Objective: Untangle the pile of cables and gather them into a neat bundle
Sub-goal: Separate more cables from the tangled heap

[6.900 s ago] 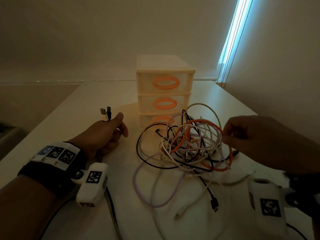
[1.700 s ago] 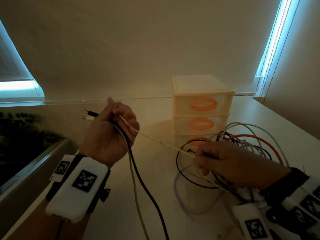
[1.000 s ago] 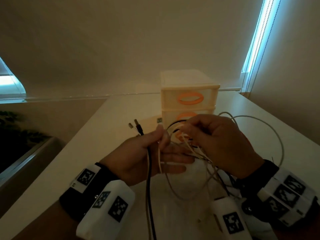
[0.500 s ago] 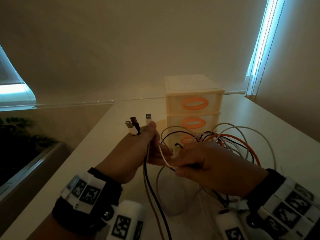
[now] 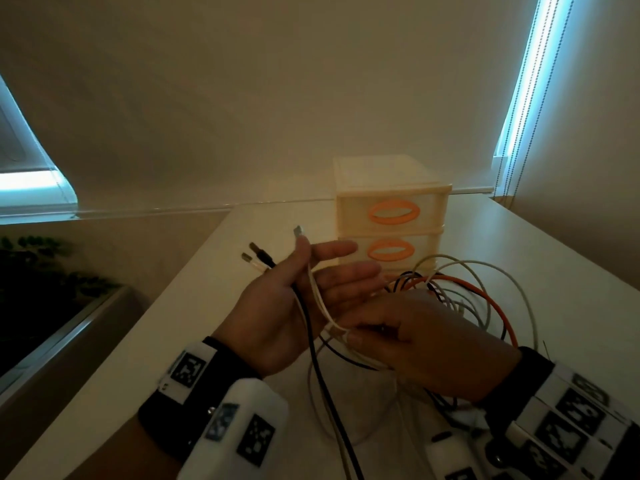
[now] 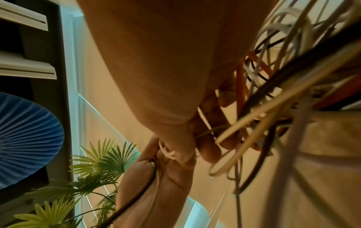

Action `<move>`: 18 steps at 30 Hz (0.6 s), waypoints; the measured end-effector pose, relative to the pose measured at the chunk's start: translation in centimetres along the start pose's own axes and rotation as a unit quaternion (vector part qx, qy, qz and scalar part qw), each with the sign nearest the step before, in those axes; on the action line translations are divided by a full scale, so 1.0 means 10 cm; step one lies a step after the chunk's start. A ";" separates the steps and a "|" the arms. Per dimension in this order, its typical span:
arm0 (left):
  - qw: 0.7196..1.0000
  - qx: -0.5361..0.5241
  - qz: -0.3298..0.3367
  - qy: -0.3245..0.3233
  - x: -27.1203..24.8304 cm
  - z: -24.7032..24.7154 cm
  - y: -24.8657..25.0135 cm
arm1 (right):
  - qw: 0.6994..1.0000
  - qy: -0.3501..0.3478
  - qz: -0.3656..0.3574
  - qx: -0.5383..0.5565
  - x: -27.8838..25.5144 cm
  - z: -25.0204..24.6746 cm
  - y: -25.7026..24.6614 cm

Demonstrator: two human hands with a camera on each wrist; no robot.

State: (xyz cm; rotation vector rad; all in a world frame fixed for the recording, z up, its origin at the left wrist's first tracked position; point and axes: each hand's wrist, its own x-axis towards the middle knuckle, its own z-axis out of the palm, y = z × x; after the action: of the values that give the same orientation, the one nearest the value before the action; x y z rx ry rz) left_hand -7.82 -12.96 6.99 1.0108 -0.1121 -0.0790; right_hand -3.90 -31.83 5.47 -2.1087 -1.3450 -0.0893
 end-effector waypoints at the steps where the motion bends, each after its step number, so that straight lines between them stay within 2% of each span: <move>1: 1.000 -0.016 0.009 0.016 0.01 -0.02 0.03 | 1.000 0.007 0.014 -0.005 0.00 0.00 0.00; 3: 0.998 -0.036 0.022 0.039 0.03 -0.06 0.06 | 0.997 0.053 0.052 -0.009 -0.01 0.00 0.02; 7: 0.999 -0.031 -0.009 0.016 0.04 -0.05 0.02 | 0.974 0.193 0.113 0.036 -0.01 0.03 0.10; 9: 0.999 -0.030 -0.022 0.017 0.03 -0.04 0.01 | 0.964 0.223 0.131 0.064 -0.02 0.02 0.11; 11: 0.999 -0.039 -0.007 0.023 0.04 -0.05 0.03 | 0.976 0.183 0.104 0.061 -0.04 0.00 0.11; 13: 0.998 -0.060 0.009 0.028 0.04 -0.05 0.05 | 0.993 0.084 0.071 0.034 -0.03 0.02 0.06; 15: 0.997 -0.074 0.012 0.030 0.03 -0.03 0.06 | 0.997 0.014 0.065 0.036 -0.02 0.06 0.02; 18: 0.996 -0.070 0.013 0.059 0.01 -0.02 0.09 | 0.997 0.000 0.069 0.031 -0.02 0.07 0.01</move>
State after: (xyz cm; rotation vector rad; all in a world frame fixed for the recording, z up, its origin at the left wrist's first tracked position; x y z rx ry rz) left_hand -7.72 -12.31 7.65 0.8718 -0.0109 -0.0033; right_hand -4.06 -31.62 4.76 -2.1425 -1.1823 0.0092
